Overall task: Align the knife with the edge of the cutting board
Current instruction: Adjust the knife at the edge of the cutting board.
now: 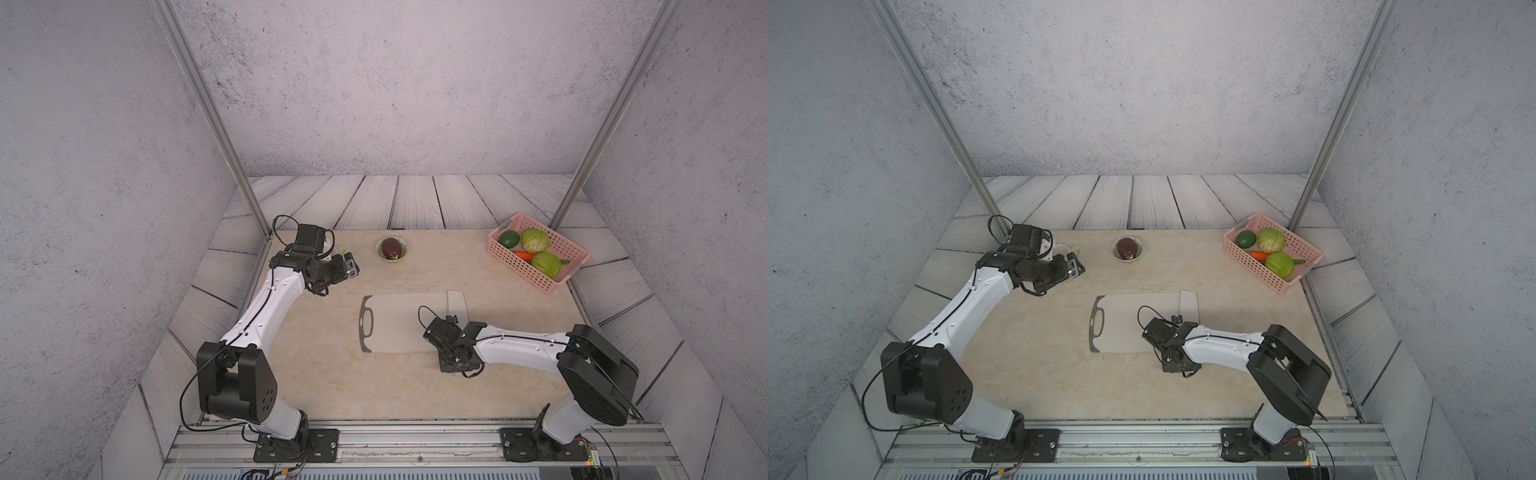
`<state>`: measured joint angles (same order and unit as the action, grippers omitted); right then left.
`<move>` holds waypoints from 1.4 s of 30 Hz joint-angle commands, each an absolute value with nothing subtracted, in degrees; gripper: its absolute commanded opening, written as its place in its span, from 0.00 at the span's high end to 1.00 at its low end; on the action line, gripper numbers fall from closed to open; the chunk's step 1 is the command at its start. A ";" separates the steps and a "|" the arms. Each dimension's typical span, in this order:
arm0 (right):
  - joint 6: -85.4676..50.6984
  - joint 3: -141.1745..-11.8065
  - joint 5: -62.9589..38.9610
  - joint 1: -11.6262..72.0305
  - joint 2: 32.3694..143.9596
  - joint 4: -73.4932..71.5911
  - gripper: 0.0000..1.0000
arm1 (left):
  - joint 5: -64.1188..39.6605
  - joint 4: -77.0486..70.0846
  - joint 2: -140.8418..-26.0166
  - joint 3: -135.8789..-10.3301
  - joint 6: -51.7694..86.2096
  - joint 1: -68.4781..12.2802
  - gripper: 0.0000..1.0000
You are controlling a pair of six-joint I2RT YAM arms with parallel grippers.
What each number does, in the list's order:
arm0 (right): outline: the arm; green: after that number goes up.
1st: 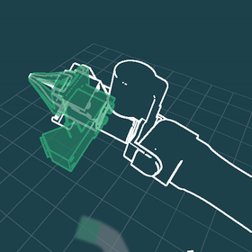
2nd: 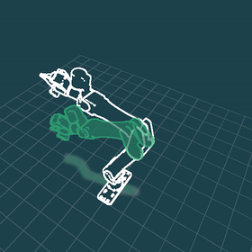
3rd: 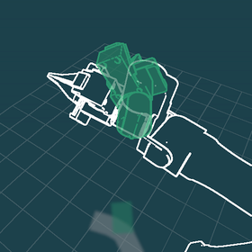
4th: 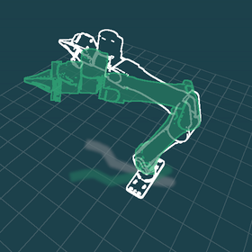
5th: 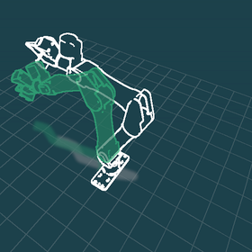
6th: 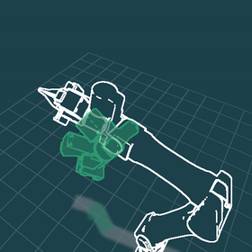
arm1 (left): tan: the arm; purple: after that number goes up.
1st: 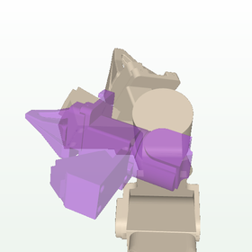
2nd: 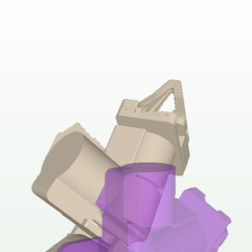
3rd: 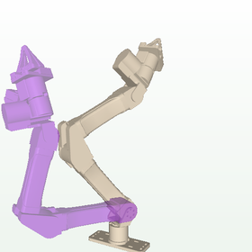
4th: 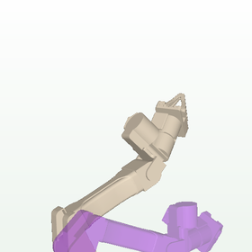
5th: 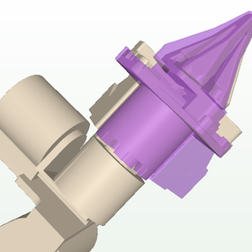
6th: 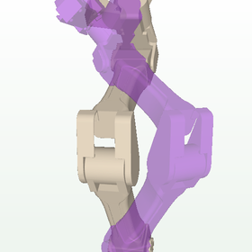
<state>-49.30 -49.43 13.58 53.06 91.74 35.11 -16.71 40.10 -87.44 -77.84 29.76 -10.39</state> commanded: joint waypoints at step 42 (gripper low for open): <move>-47.90 -50.20 13.13 53.01 92.44 35.40 0.68 | -16.08 40.69 -88.24 -78.59 28.83 -10.55 0.02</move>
<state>-48.90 -49.45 13.61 53.06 91.81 35.09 -16.71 40.10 -87.44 -77.84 29.71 -10.39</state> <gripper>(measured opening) 0.321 0.984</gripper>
